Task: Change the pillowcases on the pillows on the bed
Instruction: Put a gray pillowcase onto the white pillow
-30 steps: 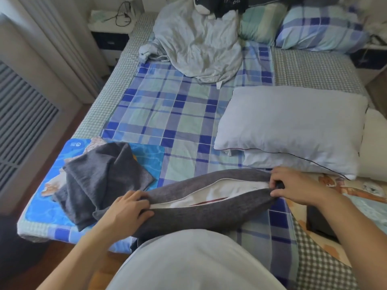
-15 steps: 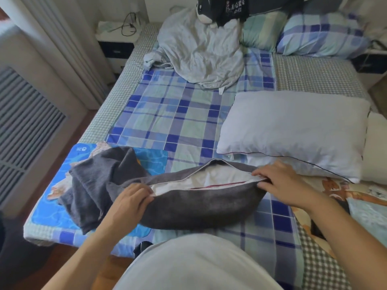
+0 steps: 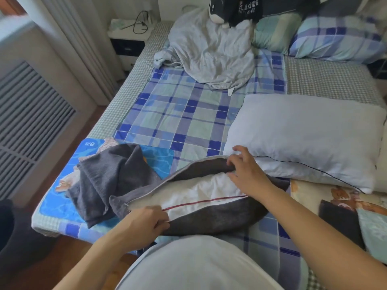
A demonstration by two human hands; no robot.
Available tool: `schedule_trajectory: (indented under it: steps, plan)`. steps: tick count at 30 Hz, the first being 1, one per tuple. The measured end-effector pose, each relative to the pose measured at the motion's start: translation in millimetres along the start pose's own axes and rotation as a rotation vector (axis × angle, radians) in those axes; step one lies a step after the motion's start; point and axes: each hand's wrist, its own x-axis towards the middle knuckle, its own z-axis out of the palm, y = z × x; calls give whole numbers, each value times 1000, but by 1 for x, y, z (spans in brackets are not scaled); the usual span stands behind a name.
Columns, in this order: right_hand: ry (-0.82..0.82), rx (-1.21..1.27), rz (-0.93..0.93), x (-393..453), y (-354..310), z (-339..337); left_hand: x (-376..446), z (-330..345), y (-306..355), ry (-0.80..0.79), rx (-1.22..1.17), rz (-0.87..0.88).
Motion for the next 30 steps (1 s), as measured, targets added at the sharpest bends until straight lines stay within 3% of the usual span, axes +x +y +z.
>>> schedule_trajectory:
  steps: [4,9,14,18,23,30]
  plan:
    - [-46,-150,11,17,0,12,8,9,0,292,103,124]
    - [-30,-147,-186,-14,5,9,34,10,7,454,92,23]
    - [-5,-193,-450,-47,34,16,43,28,-6,453,-52,-9]
    - [-43,-155,-415,-67,30,24,49,35,-4,486,-102,-61]
    - [-309,-195,-320,-94,25,22,55,31,-8,461,87,16]
    - [-176,-244,-378,-107,38,33,26,3,-32,421,164,-49]
